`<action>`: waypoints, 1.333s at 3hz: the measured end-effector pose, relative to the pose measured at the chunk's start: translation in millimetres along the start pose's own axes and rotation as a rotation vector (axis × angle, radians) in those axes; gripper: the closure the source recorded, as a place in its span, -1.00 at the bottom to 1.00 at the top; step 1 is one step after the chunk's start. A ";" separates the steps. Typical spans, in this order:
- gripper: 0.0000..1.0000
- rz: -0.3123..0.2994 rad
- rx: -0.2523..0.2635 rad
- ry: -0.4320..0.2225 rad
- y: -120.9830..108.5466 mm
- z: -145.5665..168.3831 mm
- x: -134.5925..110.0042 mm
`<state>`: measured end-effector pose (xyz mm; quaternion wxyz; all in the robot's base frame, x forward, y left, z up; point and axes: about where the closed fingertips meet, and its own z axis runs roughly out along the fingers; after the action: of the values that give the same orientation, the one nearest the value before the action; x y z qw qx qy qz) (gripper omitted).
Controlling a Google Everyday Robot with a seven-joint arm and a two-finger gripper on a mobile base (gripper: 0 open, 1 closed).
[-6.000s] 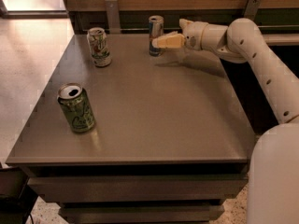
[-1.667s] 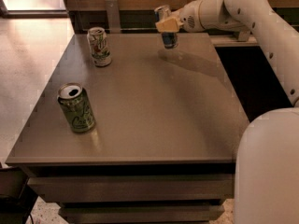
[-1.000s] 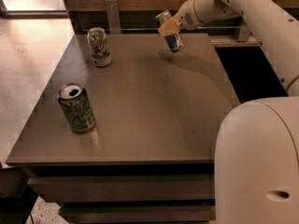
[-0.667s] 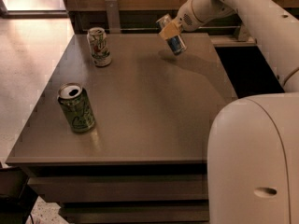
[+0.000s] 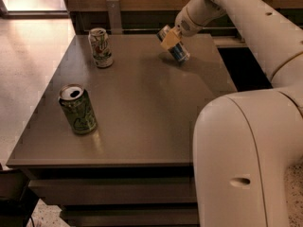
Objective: Knock redbull can over
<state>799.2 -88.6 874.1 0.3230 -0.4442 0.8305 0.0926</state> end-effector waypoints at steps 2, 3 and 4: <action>1.00 -0.019 -0.126 0.014 18.8 43.9 8.8; 1.00 -0.022 -0.172 -0.003 24.3 59.2 8.6; 1.00 -0.022 -0.172 -0.003 24.3 58.3 8.0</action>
Offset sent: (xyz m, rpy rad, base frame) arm 0.0139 0.0349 -0.0585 0.0765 0.1224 0.1542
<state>803.2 -54.1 820.8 0.2858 -0.4790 0.8143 0.1606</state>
